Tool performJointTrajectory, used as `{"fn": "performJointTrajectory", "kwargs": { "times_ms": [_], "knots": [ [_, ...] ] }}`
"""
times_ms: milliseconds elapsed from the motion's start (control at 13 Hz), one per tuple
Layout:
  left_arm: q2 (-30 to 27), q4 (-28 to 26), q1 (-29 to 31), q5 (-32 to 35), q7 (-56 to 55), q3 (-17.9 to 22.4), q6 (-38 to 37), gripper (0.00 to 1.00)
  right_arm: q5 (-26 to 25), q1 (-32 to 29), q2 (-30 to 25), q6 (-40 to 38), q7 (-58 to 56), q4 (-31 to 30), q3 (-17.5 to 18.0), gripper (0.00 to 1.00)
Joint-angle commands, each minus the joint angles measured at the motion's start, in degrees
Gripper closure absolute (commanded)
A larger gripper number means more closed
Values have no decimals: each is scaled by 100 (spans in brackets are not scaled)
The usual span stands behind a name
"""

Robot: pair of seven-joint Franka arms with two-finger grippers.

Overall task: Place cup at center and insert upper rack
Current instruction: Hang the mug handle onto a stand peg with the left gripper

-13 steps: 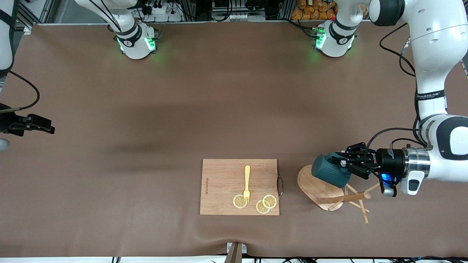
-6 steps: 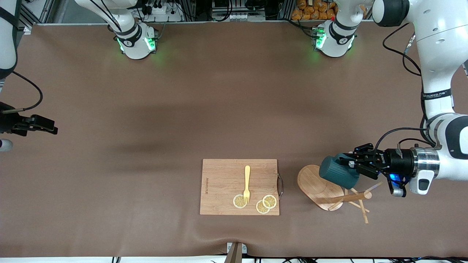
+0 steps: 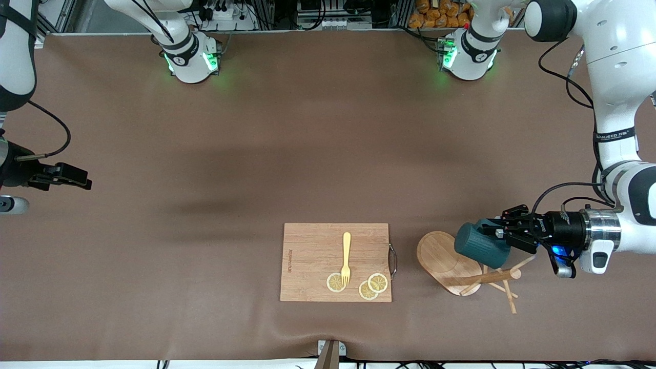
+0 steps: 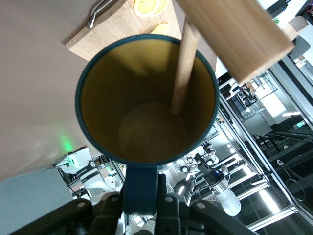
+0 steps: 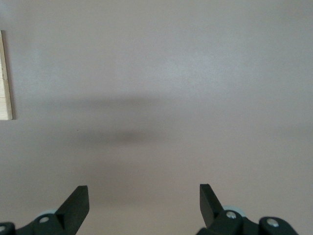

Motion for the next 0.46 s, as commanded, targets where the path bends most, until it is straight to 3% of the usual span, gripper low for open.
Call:
{"fn": "performJointTrajectory", "kwargs": {
  "times_ms": [0, 385],
  "knots": [
    [11, 75, 97, 30, 144, -35, -113, 100, 90, 195, 13, -97, 234, 78, -31, 0],
    [64, 58, 159, -128, 338, -44, -113, 100, 82, 292, 48, -88, 323, 78, -31, 0]
  ]
}}
